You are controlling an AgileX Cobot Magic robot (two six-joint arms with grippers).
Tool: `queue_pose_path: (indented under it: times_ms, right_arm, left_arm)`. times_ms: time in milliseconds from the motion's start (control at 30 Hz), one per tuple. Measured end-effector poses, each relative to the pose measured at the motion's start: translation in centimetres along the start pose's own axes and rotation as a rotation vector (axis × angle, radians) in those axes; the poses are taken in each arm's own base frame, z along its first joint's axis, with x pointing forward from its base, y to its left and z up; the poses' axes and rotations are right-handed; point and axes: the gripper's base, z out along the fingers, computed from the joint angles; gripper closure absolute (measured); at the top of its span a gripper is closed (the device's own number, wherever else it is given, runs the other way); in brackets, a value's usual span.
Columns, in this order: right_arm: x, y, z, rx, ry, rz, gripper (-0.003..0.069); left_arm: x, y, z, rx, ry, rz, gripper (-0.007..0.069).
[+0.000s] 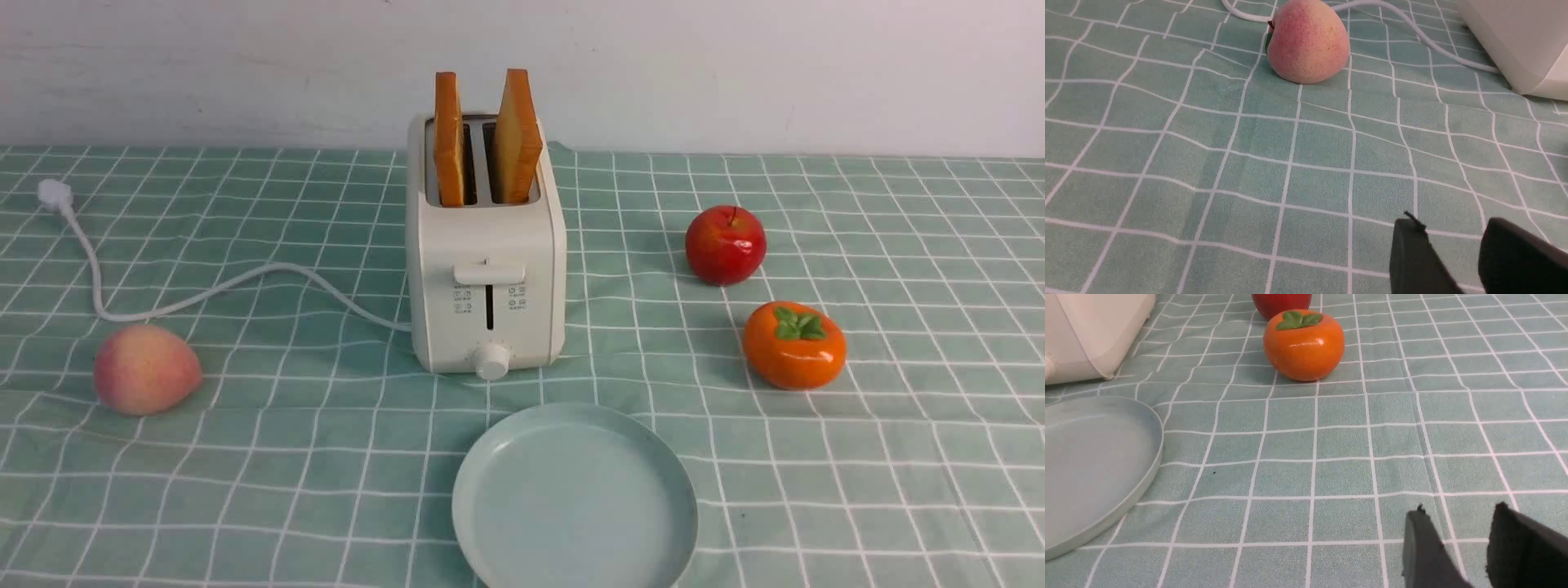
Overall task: Take toasted bread from bread machine on blue coffee table place on plate.
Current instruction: 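Grasp the toast slice in the toaster and pull it up out of the slot with the right gripper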
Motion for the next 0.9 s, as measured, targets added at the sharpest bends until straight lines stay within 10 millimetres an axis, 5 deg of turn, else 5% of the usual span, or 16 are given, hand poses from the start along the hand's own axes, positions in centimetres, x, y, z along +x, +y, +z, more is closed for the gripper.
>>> queue_pose_path:
  times_ms: [900]
  right_arm:
    - [-0.4,-0.1,0.1,0.01,-0.06,0.008,0.0419]
  left_arm:
    - [-1.9,-0.6,-0.2,0.067,-0.21,-0.017,0.0387]
